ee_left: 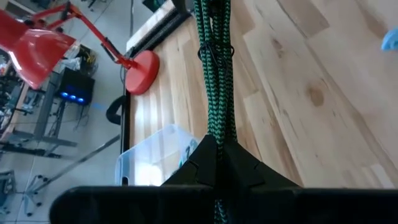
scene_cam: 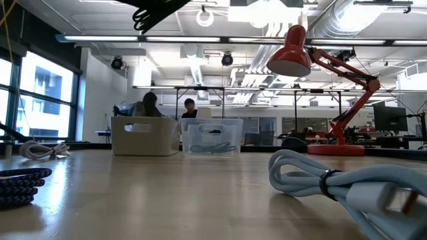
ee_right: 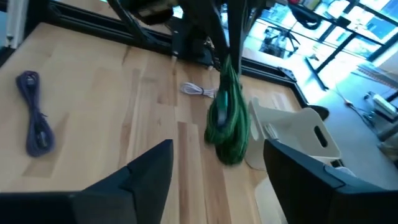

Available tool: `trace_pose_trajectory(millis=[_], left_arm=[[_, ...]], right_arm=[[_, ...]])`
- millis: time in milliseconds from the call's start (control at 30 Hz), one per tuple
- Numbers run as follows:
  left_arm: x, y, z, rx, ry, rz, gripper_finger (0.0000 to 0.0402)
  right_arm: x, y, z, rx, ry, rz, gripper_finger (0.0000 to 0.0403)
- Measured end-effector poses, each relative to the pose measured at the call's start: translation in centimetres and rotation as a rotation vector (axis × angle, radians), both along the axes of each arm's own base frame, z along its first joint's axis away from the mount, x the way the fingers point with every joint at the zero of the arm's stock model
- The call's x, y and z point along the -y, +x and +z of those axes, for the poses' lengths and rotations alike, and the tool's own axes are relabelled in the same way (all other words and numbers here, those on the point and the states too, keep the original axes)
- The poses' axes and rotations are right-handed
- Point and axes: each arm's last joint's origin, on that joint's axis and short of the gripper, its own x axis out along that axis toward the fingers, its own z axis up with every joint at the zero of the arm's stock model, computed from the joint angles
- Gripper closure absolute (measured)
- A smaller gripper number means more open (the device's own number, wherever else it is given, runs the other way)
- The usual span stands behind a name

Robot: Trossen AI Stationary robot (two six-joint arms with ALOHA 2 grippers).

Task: Pick & Place USB Port
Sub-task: Put the green patterned charger cable into the white bin

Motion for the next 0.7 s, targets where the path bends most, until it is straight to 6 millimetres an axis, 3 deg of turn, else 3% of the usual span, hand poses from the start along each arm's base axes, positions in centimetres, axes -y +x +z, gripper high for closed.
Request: trace_pose_trajectory(millis=[700], left_arm=[[0.5, 0.9, -0.5, -0.002, 0.01, -0.045, 0.04]], right_arm=[[1.2, 0.8, 0.2, 0.007, 0.042, 0.064, 0.0173]])
